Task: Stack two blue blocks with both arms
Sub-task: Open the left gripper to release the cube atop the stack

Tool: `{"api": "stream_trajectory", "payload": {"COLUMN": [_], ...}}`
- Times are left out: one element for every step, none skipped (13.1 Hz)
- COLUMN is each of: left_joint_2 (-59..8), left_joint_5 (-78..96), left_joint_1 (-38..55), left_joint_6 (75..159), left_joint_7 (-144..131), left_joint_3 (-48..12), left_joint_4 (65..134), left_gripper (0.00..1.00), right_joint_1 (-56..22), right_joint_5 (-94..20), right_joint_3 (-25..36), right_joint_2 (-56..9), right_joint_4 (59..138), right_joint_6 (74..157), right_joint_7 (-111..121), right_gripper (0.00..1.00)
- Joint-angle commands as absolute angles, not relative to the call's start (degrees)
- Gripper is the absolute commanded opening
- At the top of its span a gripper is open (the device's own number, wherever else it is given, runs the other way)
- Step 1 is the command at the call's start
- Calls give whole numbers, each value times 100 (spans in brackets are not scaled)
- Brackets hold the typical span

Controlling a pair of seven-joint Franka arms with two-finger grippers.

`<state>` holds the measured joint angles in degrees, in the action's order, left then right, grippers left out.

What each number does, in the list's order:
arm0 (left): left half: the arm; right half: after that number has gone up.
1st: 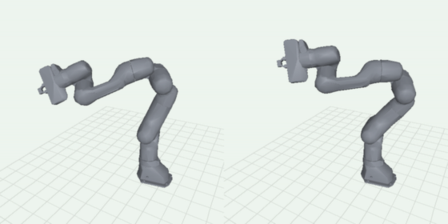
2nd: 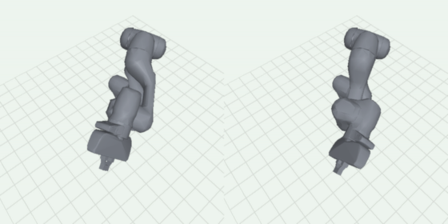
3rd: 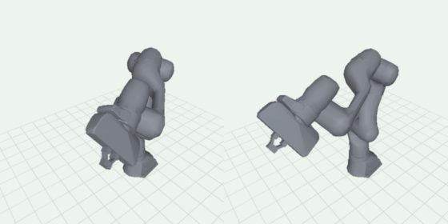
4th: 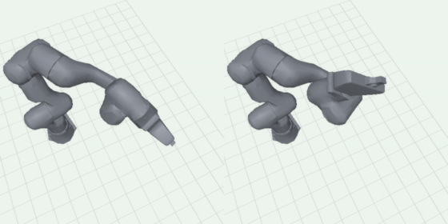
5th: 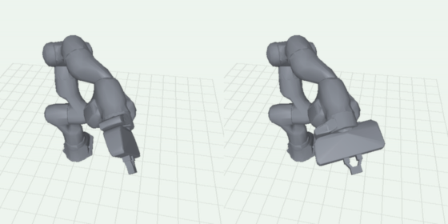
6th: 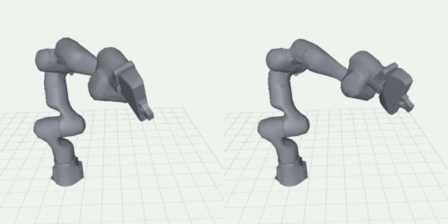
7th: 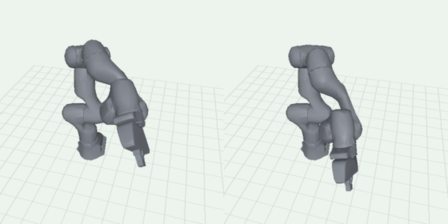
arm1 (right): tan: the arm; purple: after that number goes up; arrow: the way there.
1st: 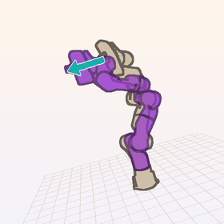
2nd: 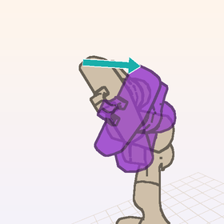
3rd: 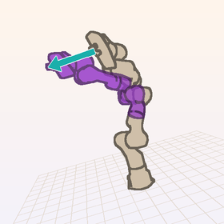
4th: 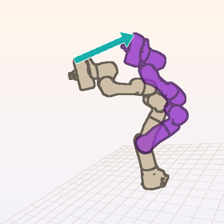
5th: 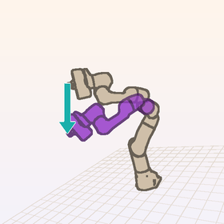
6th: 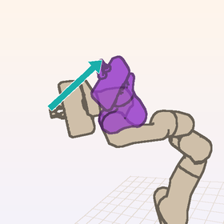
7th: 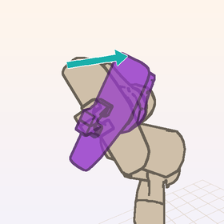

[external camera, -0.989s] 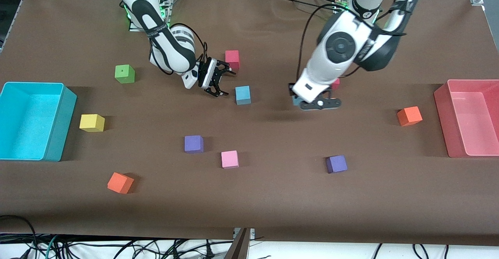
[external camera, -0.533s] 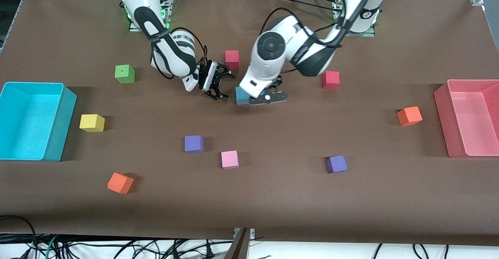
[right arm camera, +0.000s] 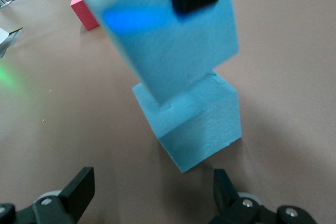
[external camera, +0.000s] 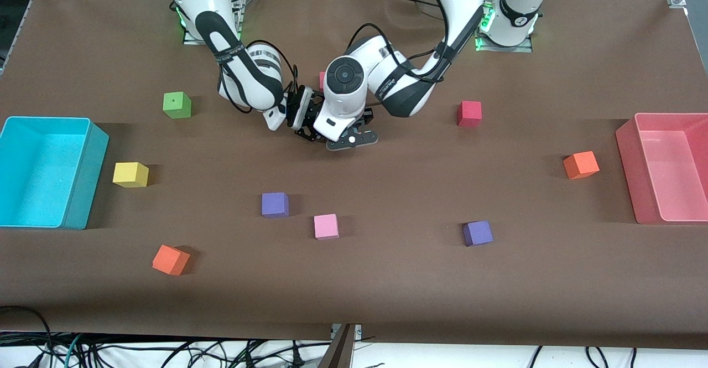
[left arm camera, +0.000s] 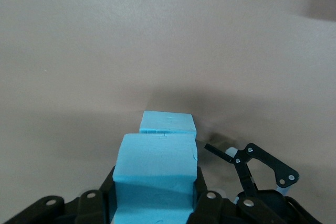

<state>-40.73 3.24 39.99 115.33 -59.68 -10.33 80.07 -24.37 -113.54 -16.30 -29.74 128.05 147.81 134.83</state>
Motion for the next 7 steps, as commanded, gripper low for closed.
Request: {"api": "stream_trajectory", "payload": {"left_joint_2": [-4236, -4245, -4271, -4280, -4298, -4315, -4324], "left_joint_5": [352, 352, 352, 352, 352, 360, 386], "left_joint_1": [4184, 4192, 4192, 4184, 4192, 4201, 4192], "left_joint_6": [11470, 11470, 11470, 11470, 11478, 11479, 11487], "left_joint_7": [-6056, -6064, -6064, -6082, -6099, -6108, -6126], "left_joint_3": [-879, -879, -879, -879, -879, -879, -835], "left_joint_4": [7752, 7761, 7752, 7761, 7761, 7752, 7752], "left_gripper": [0, 0, 0, 0, 0, 9, 46], "right_joint_1": [-2540, -2540, -2540, -2540, -2540, -2540, -2540], "right_joint_5": [-11487, -11487, -11479, -11487, -11487, -11479, -11479], "right_joint_3": [-1564, -1538, -1538, -1538, -1538, -1538, -1529], "right_joint_2": [-3094, -3094, -3094, -3094, -3094, -3094, -3094], "right_joint_4": [12665, 12665, 12665, 12665, 12674, 12674, 12665], "right_joint_6": [14827, 14818, 14818, 14818, 14818, 14818, 14818], "right_joint_7": [13641, 13641, 13641, 13641, 13641, 13641, 13641], "right_gripper": [100, 100, 100, 100, 100, 100, 100]}}
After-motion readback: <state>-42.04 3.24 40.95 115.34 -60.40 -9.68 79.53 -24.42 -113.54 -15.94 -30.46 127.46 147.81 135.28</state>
